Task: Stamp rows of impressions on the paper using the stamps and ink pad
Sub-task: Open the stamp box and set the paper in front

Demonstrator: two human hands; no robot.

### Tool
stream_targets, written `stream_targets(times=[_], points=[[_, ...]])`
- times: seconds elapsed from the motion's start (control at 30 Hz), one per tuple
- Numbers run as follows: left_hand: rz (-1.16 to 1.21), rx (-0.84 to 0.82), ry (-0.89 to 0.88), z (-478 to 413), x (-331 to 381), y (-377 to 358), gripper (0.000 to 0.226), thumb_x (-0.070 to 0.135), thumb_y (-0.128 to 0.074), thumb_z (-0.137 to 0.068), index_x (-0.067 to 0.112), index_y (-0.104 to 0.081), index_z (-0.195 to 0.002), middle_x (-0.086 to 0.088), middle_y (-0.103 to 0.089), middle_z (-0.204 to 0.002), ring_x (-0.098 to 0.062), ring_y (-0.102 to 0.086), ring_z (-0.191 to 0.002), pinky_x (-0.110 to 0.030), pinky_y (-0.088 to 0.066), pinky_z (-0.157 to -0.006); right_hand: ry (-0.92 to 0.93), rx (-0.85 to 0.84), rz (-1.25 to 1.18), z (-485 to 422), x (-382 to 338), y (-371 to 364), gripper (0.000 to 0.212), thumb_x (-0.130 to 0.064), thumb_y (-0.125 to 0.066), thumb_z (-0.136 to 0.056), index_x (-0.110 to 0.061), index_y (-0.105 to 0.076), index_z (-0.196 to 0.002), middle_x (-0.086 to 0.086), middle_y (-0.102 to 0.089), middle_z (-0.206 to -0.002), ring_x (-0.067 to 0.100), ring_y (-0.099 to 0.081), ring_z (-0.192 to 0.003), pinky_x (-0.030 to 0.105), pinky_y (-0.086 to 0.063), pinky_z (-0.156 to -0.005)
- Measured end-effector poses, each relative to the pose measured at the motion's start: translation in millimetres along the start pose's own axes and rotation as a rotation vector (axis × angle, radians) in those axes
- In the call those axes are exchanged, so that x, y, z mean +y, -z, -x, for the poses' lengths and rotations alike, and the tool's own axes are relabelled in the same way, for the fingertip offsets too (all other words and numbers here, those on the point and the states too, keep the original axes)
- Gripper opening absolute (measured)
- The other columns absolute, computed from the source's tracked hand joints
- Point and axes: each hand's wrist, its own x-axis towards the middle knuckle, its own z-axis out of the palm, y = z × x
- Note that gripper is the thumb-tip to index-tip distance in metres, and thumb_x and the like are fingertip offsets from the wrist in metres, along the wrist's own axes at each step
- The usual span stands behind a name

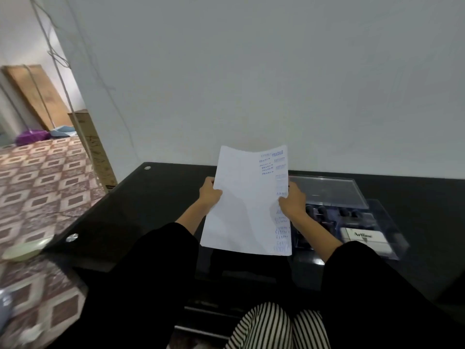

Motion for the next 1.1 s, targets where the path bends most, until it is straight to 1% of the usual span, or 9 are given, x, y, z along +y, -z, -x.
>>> stream_targets(times=[0.1,0.13,0.27,0.53,0.67,0.83,0.93,1.07,1.1], points=[[-0.032,-0.021,0.017,14,-19,-5,0.041,-0.002,-0.044,-0.091,0.003,-0.039,-0.131,-0.018,-0.047,-0.132,-0.018,-0.044,-0.094,-0.020,-0.038,-0.057,-0.027,-0.023,0.096,16,12,-4,0.032,0.003,-0.040,-0.091,-0.003,-0.047,-0.122,0.017,-0.057,-0.120,0.032,-0.058,-0.101,0.039,-0.052,-0.081],[-0.043,-0.027,0.023,17,-24,-6,0.041,-0.002,-0.045,-0.091,0.003,-0.039,-0.132,-0.018,-0.047,-0.132,-0.018,-0.044,-0.094,-0.020,-0.038,-0.056,-0.034,-0.032,0.120,20,16,-5,0.032,0.004,-0.041,-0.091,-0.002,-0.046,-0.122,0.018,-0.056,-0.120,0.033,-0.058,-0.102,0.040,-0.052,-0.082],[-0.076,-0.049,0.048,22,-35,-9,0.041,0.000,-0.045,-0.092,0.003,-0.039,-0.132,-0.017,-0.047,-0.133,-0.018,-0.044,-0.095,-0.027,-0.039,-0.077,-0.032,-0.076,0.237,30,28,-6,0.035,0.004,-0.042,-0.090,0.000,-0.041,-0.124,0.021,-0.054,-0.120,0.035,-0.057,-0.102,0.041,-0.051,-0.082],[-0.200,-0.108,0.075,19,-48,-6,0.038,-0.002,-0.040,-0.091,0.000,-0.041,-0.128,-0.019,-0.046,-0.132,-0.024,-0.048,-0.098,-0.032,-0.041,-0.078,-0.002,-0.152,0.423,33,40,-18,0.036,0.003,-0.045,-0.090,0.000,-0.035,-0.125,0.022,-0.053,-0.122,0.036,-0.056,-0.106,0.037,-0.046,-0.076],[-0.258,-0.167,0.102,15,-52,-8,0.038,-0.004,-0.038,-0.091,-0.002,-0.041,-0.129,-0.019,-0.046,-0.133,-0.032,-0.049,-0.117,-0.037,-0.043,-0.094,-0.014,-0.169,0.474,31,43,-22,0.034,0.004,-0.046,-0.090,0.001,-0.038,-0.123,0.022,-0.053,-0.123,0.036,-0.055,-0.109,0.036,-0.046,-0.080],[-0.277,-0.171,0.163,10,-61,-10,0.038,-0.006,-0.036,-0.091,-0.003,-0.040,-0.130,-0.020,-0.046,-0.133,-0.033,-0.048,-0.120,-0.037,-0.043,-0.097,-0.024,-0.175,0.487,29,50,-26,0.034,0.003,-0.048,-0.090,-0.001,-0.041,-0.122,0.020,-0.055,-0.121,0.033,-0.056,-0.107,0.037,-0.049,-0.084],[-0.260,-0.191,0.220,8,-69,-12,0.041,-0.004,-0.037,-0.092,-0.004,-0.035,-0.133,-0.021,-0.044,-0.135,-0.034,-0.047,-0.122,-0.039,-0.043,-0.100,-0.069,-0.174,0.474,29,50,-29,0.034,0.003,-0.045,-0.090,0.000,-0.040,-0.124,0.020,-0.049,-0.126,0.033,-0.052,-0.113,0.035,-0.046,-0.087],[-0.211,-0.217,0.255,7,-75,-15,0.039,-0.006,-0.040,-0.091,-0.008,-0.037,-0.130,-0.019,-0.052,-0.118,-0.031,-0.051,-0.111,-0.036,-0.044,-0.092,-0.158,-0.218,0.357,34,47,-37,0.052,-0.001,-0.043,-0.092,-0.002,-0.024,-0.139,0.021,-0.031,-0.138,0.035,-0.043,-0.121,0.035,-0.041,-0.096],[-0.195,-0.223,0.259,6,-76,-16,0.038,-0.006,-0.041,-0.091,-0.008,-0.038,-0.129,-0.020,-0.052,-0.120,-0.031,-0.051,-0.110,-0.037,-0.044,-0.090,-0.172,-0.230,0.328,35,46,-39,0.058,-0.003,-0.043,-0.092,-0.005,-0.017,-0.143,0.021,-0.026,-0.140,0.035,-0.040,-0.124,0.036,-0.039,-0.098]])
